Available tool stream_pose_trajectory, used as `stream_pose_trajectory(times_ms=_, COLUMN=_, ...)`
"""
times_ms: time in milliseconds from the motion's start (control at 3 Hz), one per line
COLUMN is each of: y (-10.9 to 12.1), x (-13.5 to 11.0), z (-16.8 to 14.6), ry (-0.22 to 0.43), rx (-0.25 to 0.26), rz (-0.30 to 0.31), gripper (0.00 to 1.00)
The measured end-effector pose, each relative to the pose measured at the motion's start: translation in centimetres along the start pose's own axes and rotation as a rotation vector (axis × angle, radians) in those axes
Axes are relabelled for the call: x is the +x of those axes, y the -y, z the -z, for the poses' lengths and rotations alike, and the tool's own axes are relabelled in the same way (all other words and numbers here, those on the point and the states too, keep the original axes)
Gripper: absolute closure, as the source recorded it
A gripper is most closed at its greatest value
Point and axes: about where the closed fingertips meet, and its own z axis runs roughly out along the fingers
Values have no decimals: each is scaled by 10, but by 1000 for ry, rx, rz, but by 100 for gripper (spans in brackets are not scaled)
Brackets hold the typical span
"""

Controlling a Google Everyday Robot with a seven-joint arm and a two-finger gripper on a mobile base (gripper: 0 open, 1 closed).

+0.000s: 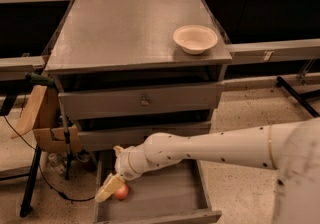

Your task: Pick apple from bottom drawer and place on counter

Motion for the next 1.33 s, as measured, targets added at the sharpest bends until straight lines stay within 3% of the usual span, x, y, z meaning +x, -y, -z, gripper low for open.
stream_pose_trajectory(times_ms=333, y=39, x=-1, z=-82, ry=70, rx=47, rz=-22, gripper=0)
stream_pose_trajectory(times_ms=667, y=68, x=24, z=-187, ry=66, rx=62, rz=-68, gripper=0)
stream_pose_trajectory(times_ms=1000, y=59, x=89, z=-262, ry=1, rx=28, rz=-126, gripper=0)
stream_pose_trajectory(times_ms=1333, y=47, x=110, z=-276, ry=-11, rx=10, rz=-156, gripper=0)
